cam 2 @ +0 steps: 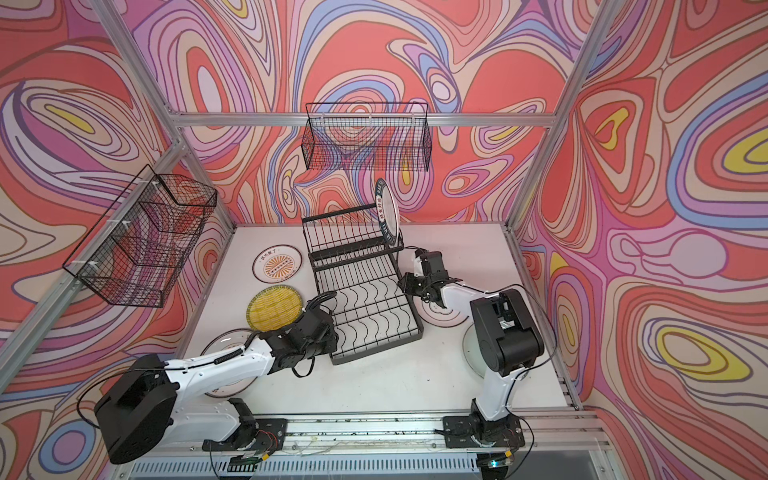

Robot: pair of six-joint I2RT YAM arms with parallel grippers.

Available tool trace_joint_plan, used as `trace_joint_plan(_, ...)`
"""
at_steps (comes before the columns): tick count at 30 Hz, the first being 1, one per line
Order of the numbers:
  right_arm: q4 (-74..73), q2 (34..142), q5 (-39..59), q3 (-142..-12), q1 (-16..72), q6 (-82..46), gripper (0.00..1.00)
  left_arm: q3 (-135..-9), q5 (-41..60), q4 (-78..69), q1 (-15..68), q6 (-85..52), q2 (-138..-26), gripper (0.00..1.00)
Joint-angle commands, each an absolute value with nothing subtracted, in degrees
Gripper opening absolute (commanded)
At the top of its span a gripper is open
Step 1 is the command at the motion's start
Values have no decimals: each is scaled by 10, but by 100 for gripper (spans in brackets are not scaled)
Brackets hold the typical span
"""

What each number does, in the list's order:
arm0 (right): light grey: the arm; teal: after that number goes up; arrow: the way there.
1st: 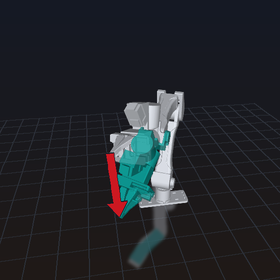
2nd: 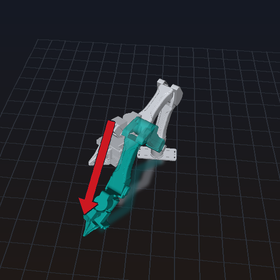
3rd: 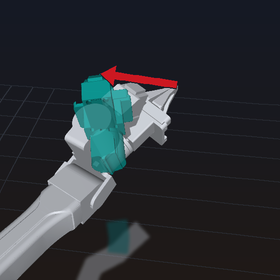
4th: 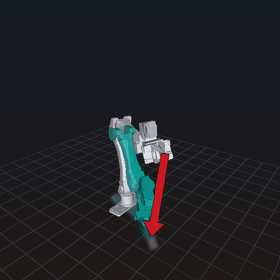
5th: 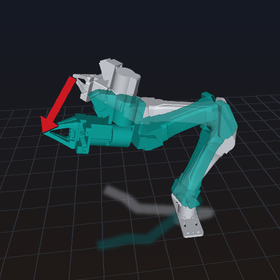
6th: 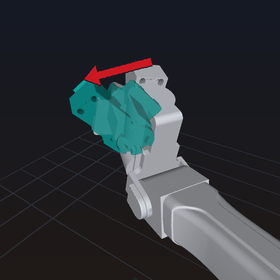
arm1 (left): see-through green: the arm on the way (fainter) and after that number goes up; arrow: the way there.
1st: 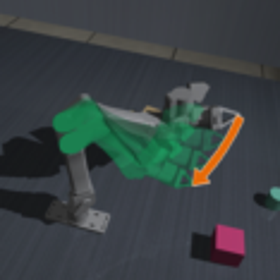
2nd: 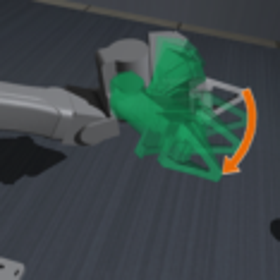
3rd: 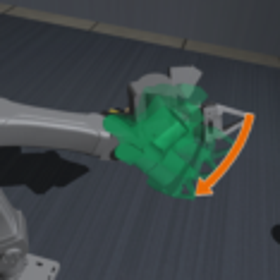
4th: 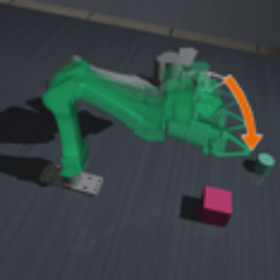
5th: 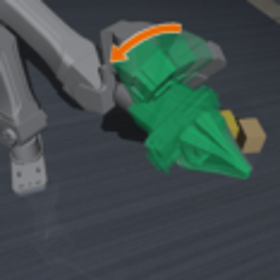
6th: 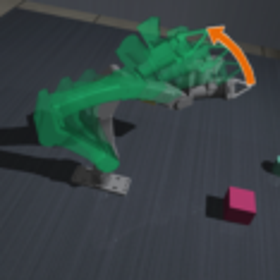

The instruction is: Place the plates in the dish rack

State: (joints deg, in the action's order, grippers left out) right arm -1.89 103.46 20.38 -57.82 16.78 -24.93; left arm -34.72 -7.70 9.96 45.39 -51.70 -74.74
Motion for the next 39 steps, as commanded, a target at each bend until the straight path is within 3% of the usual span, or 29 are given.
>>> trace_joint_plan(1, -42, 1048, 281, -596, 185, -265, 25, -345, -32, 32, 465, -542, -754, 40)
trace_joint_plan(11, -38, 1052, 258, -599, 189, -266, 28, -340, -80, 55, 470, -532, -734, 40)
trace_joint_plan(26, -11, 1019, 209, -598, 176, -266, 40, -375, -152, 140, 470, -486, -690, 51)
trace_joint_plan(39, 26, 889, 186, -543, 147, -265, 46, -403, -193, 210, 470, -432, -633, 54)
